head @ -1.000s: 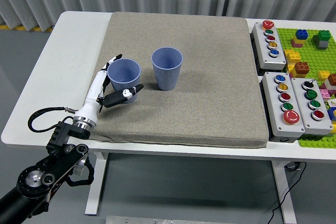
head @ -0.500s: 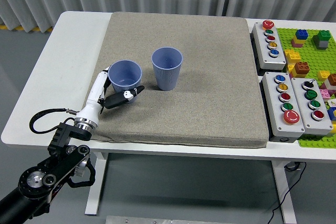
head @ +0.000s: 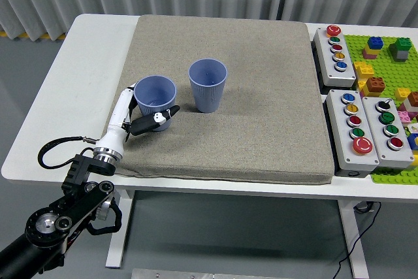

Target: Pick cup pour cup place

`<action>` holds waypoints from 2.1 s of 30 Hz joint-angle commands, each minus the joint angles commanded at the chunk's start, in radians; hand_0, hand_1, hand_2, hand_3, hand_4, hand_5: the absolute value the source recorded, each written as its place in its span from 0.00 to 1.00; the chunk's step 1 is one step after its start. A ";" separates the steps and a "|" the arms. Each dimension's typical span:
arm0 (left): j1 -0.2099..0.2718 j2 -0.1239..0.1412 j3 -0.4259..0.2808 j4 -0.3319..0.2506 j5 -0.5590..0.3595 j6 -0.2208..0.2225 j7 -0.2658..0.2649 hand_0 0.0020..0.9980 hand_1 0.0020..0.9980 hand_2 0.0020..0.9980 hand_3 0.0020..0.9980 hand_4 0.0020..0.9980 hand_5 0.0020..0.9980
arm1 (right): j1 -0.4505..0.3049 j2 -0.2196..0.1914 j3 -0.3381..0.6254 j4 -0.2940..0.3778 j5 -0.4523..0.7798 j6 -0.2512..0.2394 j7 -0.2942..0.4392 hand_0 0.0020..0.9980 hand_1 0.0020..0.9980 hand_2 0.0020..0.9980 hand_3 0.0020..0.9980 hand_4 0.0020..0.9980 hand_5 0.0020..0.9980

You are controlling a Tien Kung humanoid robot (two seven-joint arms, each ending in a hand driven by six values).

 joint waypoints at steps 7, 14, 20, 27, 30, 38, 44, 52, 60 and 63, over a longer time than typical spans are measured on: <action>0.001 0.001 -0.004 -0.004 0.000 0.005 -0.004 0.57 0.48 0.51 0.59 0.93 0.22 | 0.001 0.000 0.000 0.000 -0.001 0.001 0.000 0.64 0.61 0.51 0.60 0.00 0.01; 0.003 0.018 -0.031 -0.047 0.068 -0.017 0.021 0.56 0.48 0.51 0.59 0.93 0.22 | -0.001 0.000 0.000 0.000 0.002 -0.002 0.001 0.64 0.61 0.51 0.60 0.00 0.01; -0.028 0.044 -0.070 -0.085 0.158 -0.050 0.057 0.55 0.48 0.51 0.58 0.93 0.21 | 0.001 -0.003 -0.002 -0.001 0.009 -0.003 0.002 0.64 0.61 0.51 0.59 0.00 0.01; -0.105 0.071 -0.083 -0.065 0.202 -0.116 0.103 0.55 0.48 0.51 0.58 0.92 0.20 | 0.005 -0.006 -0.006 -0.001 0.011 -0.004 0.003 0.64 0.61 0.51 0.60 0.00 0.01; -0.143 0.079 -0.077 -0.052 0.245 -0.156 0.134 0.55 0.47 0.51 0.57 0.90 0.18 | 0.004 -0.007 -0.007 -0.001 0.013 -0.005 0.001 0.64 0.61 0.51 0.60 0.00 0.01; -0.231 0.092 -0.050 -0.030 0.370 -0.212 0.187 0.54 0.47 0.51 0.57 0.89 0.17 | 0.004 -0.010 -0.009 -0.001 0.013 -0.005 0.001 0.64 0.61 0.51 0.60 0.00 0.01; -0.292 0.110 -0.031 -0.014 0.440 -0.236 0.216 0.54 0.47 0.51 0.57 0.89 0.16 | 0.008 -0.012 -0.013 -0.002 0.023 -0.007 0.002 0.64 0.61 0.51 0.60 0.00 0.01; -0.346 0.132 -0.019 -0.023 0.583 -0.307 0.269 0.53 0.47 0.51 0.57 0.88 0.17 | 0.012 -0.015 -0.015 -0.003 0.026 -0.006 0.005 0.64 0.61 0.51 0.60 0.00 0.01; -0.382 0.139 0.005 -0.031 0.709 -0.350 0.306 0.53 0.47 0.50 0.57 0.88 0.17 | 0.016 -0.016 -0.019 -0.003 0.031 -0.007 0.005 0.64 0.61 0.51 0.60 0.00 0.02; -0.391 0.141 0.007 -0.042 0.768 -0.371 0.324 0.53 0.47 0.50 0.57 0.88 0.17 | 0.018 -0.017 -0.021 -0.003 0.035 -0.008 0.005 0.64 0.61 0.51 0.60 0.00 0.02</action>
